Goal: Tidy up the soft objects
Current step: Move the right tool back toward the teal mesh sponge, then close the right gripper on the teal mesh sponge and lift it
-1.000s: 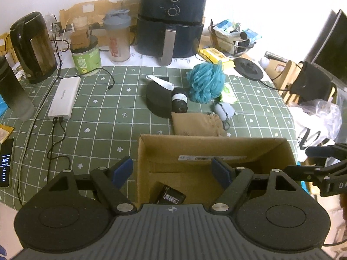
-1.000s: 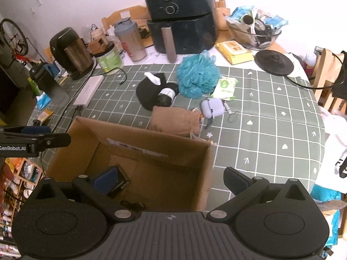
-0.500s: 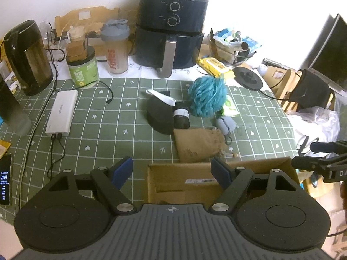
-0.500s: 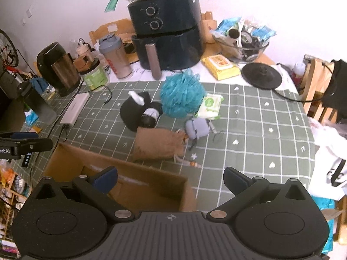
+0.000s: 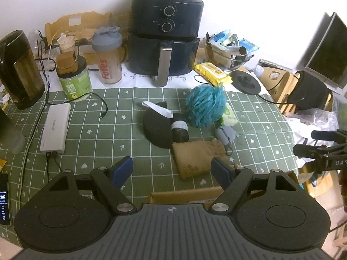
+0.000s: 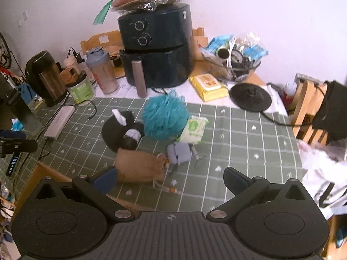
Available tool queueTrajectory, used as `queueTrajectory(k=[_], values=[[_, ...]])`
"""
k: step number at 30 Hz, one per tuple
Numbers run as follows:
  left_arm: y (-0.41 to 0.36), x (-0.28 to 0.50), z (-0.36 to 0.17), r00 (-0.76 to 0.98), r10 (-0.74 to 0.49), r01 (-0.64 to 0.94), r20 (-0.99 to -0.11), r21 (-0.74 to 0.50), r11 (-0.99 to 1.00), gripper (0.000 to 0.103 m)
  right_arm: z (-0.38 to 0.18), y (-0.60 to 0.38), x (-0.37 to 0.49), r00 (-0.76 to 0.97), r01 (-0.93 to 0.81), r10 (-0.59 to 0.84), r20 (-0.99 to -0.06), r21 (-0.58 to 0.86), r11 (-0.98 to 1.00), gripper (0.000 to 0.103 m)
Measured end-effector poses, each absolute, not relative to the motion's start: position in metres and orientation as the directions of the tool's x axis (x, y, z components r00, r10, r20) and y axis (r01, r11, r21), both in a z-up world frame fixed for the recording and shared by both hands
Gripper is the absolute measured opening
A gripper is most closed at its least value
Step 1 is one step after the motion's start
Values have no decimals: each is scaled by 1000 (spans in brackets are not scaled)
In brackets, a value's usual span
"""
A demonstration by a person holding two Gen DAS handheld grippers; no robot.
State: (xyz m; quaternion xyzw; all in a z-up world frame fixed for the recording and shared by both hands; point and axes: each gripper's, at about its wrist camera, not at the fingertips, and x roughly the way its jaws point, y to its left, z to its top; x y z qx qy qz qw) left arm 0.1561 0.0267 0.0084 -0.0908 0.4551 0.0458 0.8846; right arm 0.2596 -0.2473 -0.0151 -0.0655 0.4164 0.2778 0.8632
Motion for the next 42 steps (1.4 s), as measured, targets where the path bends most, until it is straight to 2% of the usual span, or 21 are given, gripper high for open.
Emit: queueTrajectory(k=[26, 42], values=[[57, 182, -6, 583, -58, -117, -811, -154, 981, 79, -33, -200, 326, 463, -675, 497, -734, 73, 735, 103], [74, 178, -23, 553, -74, -141, -830, -181, 973, 79, -94, -157, 386, 446, -717, 505, -739, 43, 696, 103]])
